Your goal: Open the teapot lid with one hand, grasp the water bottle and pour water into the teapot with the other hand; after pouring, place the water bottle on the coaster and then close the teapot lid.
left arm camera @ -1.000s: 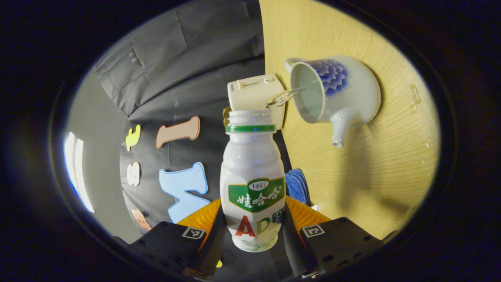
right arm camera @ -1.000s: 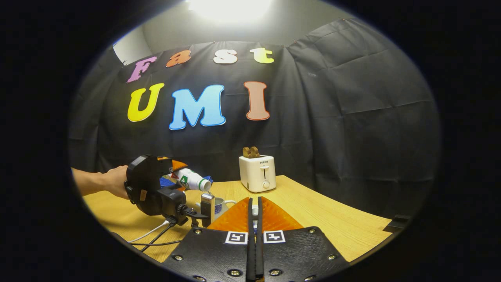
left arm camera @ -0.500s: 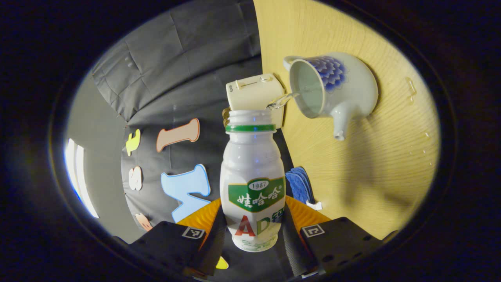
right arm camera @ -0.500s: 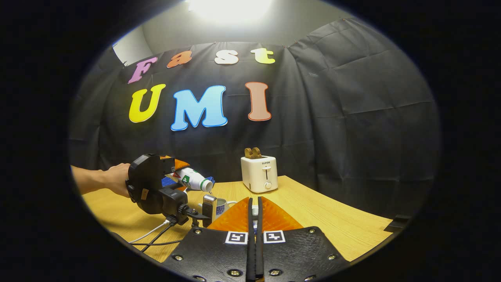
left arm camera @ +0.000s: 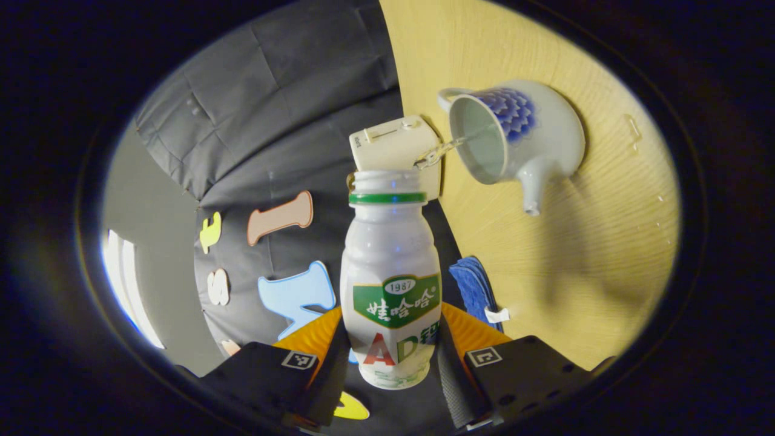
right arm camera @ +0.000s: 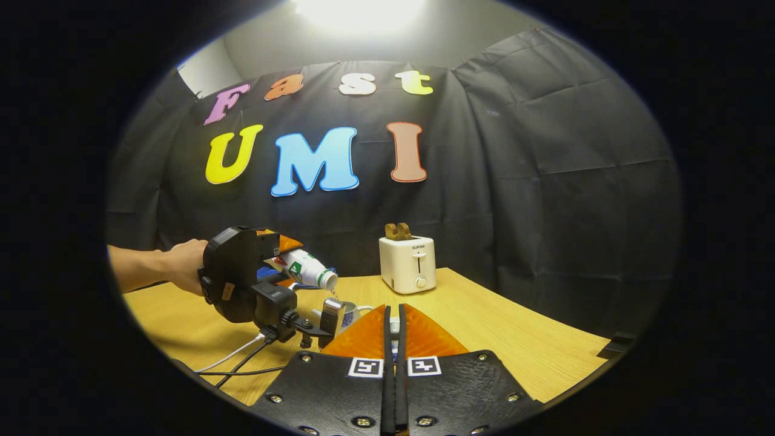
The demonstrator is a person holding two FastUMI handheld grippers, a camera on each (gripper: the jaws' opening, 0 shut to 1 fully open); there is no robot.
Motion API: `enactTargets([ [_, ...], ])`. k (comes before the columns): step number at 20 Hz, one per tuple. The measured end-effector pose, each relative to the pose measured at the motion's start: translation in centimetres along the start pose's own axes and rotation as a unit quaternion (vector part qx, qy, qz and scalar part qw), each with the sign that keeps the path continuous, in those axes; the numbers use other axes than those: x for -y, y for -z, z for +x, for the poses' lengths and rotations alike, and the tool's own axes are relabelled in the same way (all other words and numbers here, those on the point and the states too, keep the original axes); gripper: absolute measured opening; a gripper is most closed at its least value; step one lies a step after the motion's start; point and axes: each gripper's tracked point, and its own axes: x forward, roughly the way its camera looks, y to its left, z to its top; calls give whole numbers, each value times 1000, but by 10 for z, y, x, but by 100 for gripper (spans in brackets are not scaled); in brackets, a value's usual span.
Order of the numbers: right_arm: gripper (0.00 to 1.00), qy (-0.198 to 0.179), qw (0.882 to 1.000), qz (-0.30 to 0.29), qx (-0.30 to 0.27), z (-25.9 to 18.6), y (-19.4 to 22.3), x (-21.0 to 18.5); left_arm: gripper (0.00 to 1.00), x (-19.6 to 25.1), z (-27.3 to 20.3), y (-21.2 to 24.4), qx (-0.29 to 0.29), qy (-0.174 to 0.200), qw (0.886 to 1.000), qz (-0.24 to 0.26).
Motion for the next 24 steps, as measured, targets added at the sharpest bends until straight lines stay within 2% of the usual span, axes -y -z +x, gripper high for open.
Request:
enactTargets([
  [1, 0, 0, 1000, -1, 0, 0, 0, 1, 80, 0, 0, -1, 0, 1, 1000, 4],
  [6, 0, -1, 1000, -2, -5, 0, 2, 0, 80, 1, 2, -3, 7, 9, 1000, 29],
  [7, 0, -1, 1000, -3, -4, 0, 2, 0, 75, 0, 3, -4, 8, 10, 999, 34],
  [8, 0, -1, 1000, -4, -4, 0, 2, 0, 80, 1, 3, -5, 8, 12, 999, 35],
  [10, 0, -1, 1000, -4, -7, 2, 4, 0, 70, 0, 3, -6, 10, 14, 999, 37],
  [11, 0, -1, 1000, -4, -8, 1, 4, 0, 80, -1, 3, -7, 11, 14, 999, 40],
  [12, 0, -1, 1000, -4, -9, 0, 4, 0, 80, -1, 3, -8, 12, 15, 999, 43],
  [13, 0, 0, 1000, -3, -6, 0, 2, 1, 75, 0, 4, -9, 14, 17, 999, 48],
  [16, 0, 4, 1000, -6, -3, -1, 2, 3, 75, -1, 5, -11, 17, 23, 998, 62],
  [17, 0, 3, 1000, -6, -5, -2, 2, 3, 80, -1, 6, -11, 17, 23, 998, 64],
  [18, 0, 3, 1000, -6, -6, -2, 3, 3, 80, -2, 6, -11, 18, 24, 997, 65],
  [20, 0, 7, 1000, -5, -7, -1, 2, 5, 70, -6, 6, -14, 21, 19, 997, 67],
  [21, 0, 9, 1000, -2, -6, -1, 2, 6, 80, -6, 6, -14, 22, 20, 997, 66],
  [23, 0, 9, 1000, 0, -5, -2, 2, 6, 75, -6, 6, -14, 22, 22, 997, 67],
  [24, 0, 9, 1000, -2, -5, -2, 2, 6, 75, -6, 6, -14, 21, 22, 997, 70],
])
